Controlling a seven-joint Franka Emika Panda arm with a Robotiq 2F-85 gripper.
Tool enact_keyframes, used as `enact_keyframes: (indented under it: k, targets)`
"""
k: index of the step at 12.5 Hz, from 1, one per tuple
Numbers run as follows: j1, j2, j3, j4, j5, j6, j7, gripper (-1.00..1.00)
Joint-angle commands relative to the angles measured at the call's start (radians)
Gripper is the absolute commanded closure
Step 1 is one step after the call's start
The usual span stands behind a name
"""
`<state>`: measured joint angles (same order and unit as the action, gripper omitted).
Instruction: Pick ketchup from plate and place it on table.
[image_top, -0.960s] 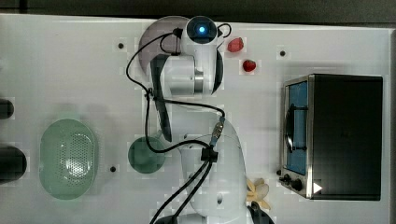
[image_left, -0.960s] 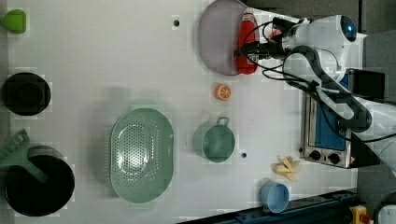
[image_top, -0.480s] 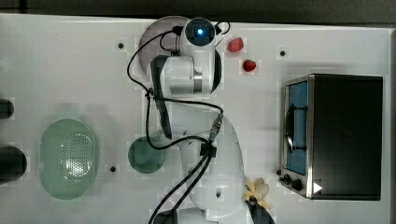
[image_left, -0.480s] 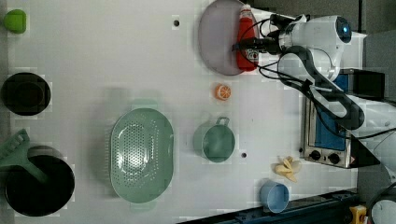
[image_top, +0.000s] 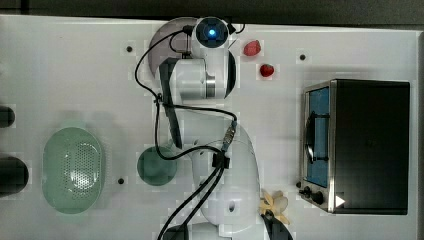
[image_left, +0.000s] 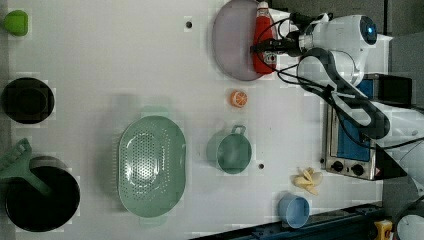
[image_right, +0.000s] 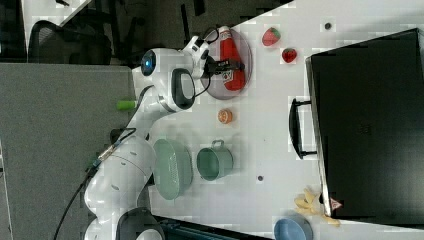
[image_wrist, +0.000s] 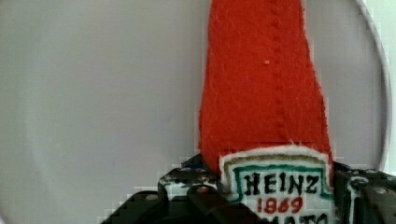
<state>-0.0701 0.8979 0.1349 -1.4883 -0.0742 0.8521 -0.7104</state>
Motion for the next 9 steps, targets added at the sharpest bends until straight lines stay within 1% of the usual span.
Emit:
enact_keyframes:
  k: [1, 3, 6, 7, 9]
  targets:
    - [0.0, -0.105, 0.014, 0.024, 0.013, -0.016, 0.021, -0.19]
    - [-0.001, -0.191, 0.014, 0.029, 0.036, -0.109, 0.036, -0.19]
    - [-0.016, -0.333, 0.011, 0.028, 0.127, -0.342, 0.036, -0.19]
    - [-0.025, -0.375, 0.008, 0.026, 0.144, -0.395, 0.037, -0.19]
    - [-0.039, -0.452, -0.009, 0.013, 0.145, -0.48, 0.066, -0.19]
